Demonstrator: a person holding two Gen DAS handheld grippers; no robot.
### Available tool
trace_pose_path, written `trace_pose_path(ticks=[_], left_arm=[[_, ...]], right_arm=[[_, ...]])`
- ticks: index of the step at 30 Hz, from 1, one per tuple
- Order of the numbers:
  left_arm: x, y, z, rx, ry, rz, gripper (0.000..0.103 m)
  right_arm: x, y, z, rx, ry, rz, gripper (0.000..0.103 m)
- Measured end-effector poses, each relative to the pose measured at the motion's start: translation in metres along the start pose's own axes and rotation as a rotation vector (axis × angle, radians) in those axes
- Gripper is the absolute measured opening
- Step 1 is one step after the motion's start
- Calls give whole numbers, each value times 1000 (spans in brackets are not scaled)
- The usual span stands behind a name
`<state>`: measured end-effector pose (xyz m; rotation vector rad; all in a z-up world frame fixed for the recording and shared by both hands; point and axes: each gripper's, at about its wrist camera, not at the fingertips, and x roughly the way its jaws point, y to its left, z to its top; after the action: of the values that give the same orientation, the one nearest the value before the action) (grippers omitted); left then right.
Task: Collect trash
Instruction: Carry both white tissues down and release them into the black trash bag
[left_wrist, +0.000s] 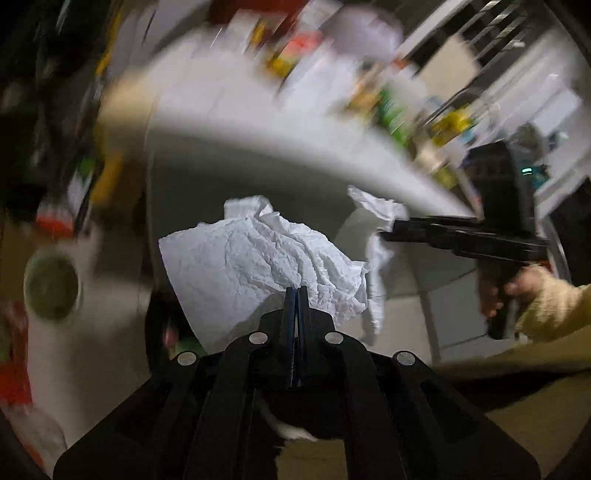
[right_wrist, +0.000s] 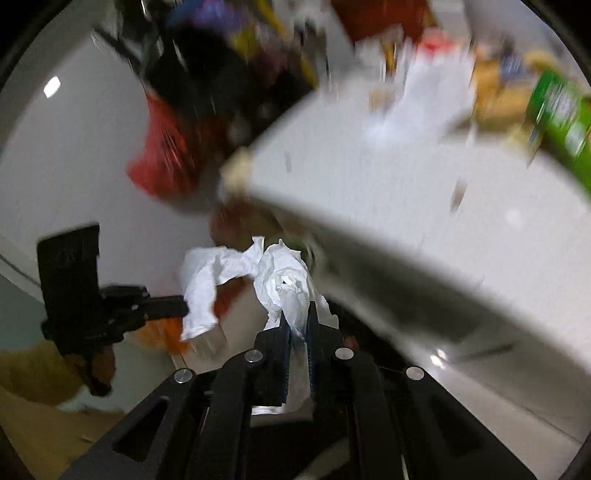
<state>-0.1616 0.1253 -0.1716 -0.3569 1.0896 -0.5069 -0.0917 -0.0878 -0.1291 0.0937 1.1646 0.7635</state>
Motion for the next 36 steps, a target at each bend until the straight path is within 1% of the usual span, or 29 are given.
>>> trace_pose_path(ticks=[2,4,5,7,9,10,11,12,13,14,15,16,17,18,19,20,21,24,27,29,30,32,33,34,35,36], left_arm=[[37,26,-16,-37,57,39,1],[82,53,-33,-58,135,88,1],[99,63,-40,-67,165,90,1],[145,86,-53,-69,245,132,1],[179,105,-62,-83,297,164,1],[197,114,-67,-94,327,178,1],[208,121,-69,-108,343,184,1],[219,127,-71,-118,355,196,1],[229,132,-73,-121,364,226,7],[234,136,-78,-129,378,247,16],[240,141,-80,-143,394,270,49],[242,144,-81,-152,397,309,78],[240,143,-79,-152,378,329,81],[235,143,-80,-147,354,334,81],[231,143,-79,-148,355,341,84],[228,143,-78,-150,368,346,85],[225,142,-77,-147,374,344,85],[210,137,-67,-115,365,358,85],[188,120,-54,-81,319,356,85],[166,103,-40,-56,280,342,85],[150,91,-31,-36,249,329,85],[130,69,-21,-8,215,307,85],[117,57,-15,10,192,292,85],[103,45,-10,27,169,272,86],[92,32,-7,45,148,258,87],[83,21,-2,64,127,253,88]], right_arm=[[49,-9,-22,32,88,-8,9],[95,-20,-42,45,156,-48,9],[115,-26,-51,55,187,-65,9],[162,-43,-71,80,257,-108,9],[210,-61,-92,114,338,-149,9],[226,-66,-97,127,365,-162,9],[245,-73,-107,136,396,-186,9],[255,-79,-115,142,414,-199,9],[267,-86,-120,149,427,-215,14],[278,-91,-124,154,438,-240,25],[288,-97,-130,162,455,-270,57],[291,-102,-132,166,456,-299,71],[292,-105,-134,159,441,-337,70],[292,-107,-135,157,435,-344,69],[291,-108,-136,166,441,-344,70],[288,-109,-136,174,443,-350,73],[285,-109,-135,180,444,-359,78],[261,-106,-131,169,418,-378,78],[230,-96,-120,158,374,-364,79],[195,-75,-103,117,318,-348,81],[176,-63,-94,90,285,-343,84],[139,-43,-77,40,222,-330,86],[119,-32,-67,16,188,-323,91],[92,-18,-54,-12,137,-315,95],[65,-7,-43,-33,82,-311,98],[41,1,-32,-47,26,-311,97]])
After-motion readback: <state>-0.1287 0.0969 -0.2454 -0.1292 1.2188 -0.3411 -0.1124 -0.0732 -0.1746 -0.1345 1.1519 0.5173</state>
